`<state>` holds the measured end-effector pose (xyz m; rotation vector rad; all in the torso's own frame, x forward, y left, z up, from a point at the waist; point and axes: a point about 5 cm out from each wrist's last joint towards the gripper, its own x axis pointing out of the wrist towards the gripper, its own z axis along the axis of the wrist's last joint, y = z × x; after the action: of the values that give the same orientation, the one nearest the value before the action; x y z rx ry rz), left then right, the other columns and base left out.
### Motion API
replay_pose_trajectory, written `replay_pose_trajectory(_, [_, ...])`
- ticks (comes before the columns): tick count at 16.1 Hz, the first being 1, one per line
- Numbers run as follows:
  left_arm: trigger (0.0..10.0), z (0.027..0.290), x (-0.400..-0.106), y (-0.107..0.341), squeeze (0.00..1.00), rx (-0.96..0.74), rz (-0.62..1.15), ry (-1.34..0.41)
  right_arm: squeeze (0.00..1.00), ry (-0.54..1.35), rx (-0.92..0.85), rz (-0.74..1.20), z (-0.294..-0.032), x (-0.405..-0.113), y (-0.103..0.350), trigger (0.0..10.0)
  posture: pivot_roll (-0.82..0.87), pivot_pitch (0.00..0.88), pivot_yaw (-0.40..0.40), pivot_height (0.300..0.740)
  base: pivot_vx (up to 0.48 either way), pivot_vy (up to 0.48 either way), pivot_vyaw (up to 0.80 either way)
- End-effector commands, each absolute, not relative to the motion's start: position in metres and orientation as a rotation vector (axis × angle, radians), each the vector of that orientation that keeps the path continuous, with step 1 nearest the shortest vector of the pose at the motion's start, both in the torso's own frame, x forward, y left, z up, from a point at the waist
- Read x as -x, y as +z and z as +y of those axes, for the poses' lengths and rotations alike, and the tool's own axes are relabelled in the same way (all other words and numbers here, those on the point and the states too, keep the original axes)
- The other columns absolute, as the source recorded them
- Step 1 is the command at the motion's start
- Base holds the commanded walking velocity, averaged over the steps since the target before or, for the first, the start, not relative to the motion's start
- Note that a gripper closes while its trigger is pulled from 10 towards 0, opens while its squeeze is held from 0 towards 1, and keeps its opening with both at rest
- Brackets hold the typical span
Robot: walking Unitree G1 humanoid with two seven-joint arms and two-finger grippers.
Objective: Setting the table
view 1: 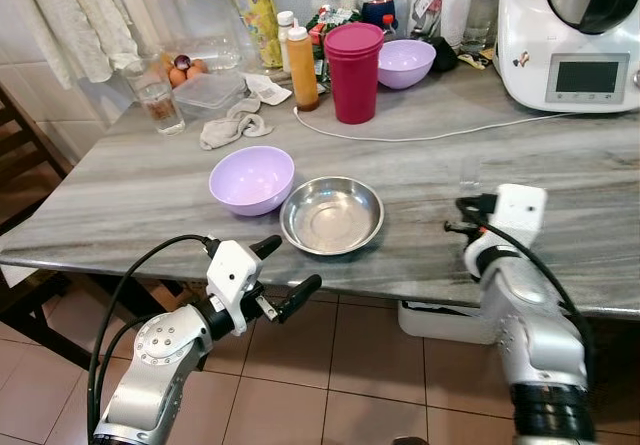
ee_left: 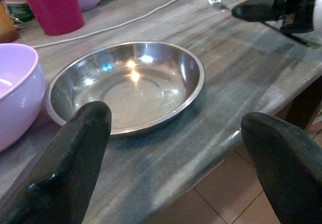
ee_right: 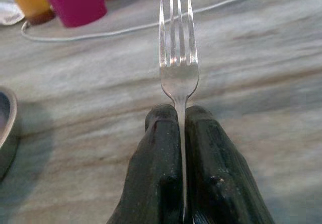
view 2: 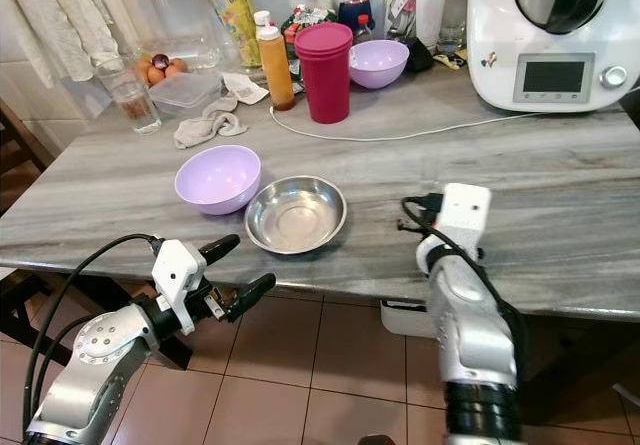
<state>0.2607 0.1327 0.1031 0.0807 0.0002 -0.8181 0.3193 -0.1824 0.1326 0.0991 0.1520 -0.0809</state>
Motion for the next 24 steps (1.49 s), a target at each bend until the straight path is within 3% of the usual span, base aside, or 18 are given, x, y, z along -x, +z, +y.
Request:
replay_pose_trajectory(1, [10.0, 0.138, -0.259, 0.104, 0.0, -0.101, 0.009, -0.819, 0.0, -0.046, -0.131, 0.15, -0.17, -0.326, 0.134, 10.0, -0.29, 0.078, 0.14, 0.74, 0.0, 0.0, 0.0])
replay_pose_trajectory(4, [10.0, 0.138, -0.258, 0.104, 0.0, -0.107, 0.013, -0.823, 0.0, -0.016, -0.202, 0.171, -0.148, -0.33, 0.13, 10.0, -0.28, 0.075, 0.141, 0.74, 0.0, 0.0, 0.0])
replay_pose_trajectory(9, [10.0, 0.137, -0.257, 0.103, 0.0, -0.105, 0.014, -0.831, 0.0, -0.028, -0.23, 0.219, -0.132, -0.324, 0.119, 10.0, -0.29, 0.076, 0.139, 0.74, 0.0, 0.0, 0.0])
replay_pose_trajectory(23, [10.0, 0.13, -0.254, 0.102, 0.0, -0.075, 0.016, -0.878, 0.0, -0.136, -0.227, 0.25, -0.14, -0.326, 0.104, 10.0, -0.29, 0.082, 0.137, 0.74, 0.0, 0.0, 0.0])
replay_pose_trajectory(24, [10.0, 0.13, -0.254, 0.102, 0.0, -0.075, 0.016, -0.88, 0.93, -0.131, -0.231, 0.25, -0.139, -0.326, 0.104, 10.0, -0.29, 0.082, 0.135, 0.74, 0.0, 0.0, 0.0])
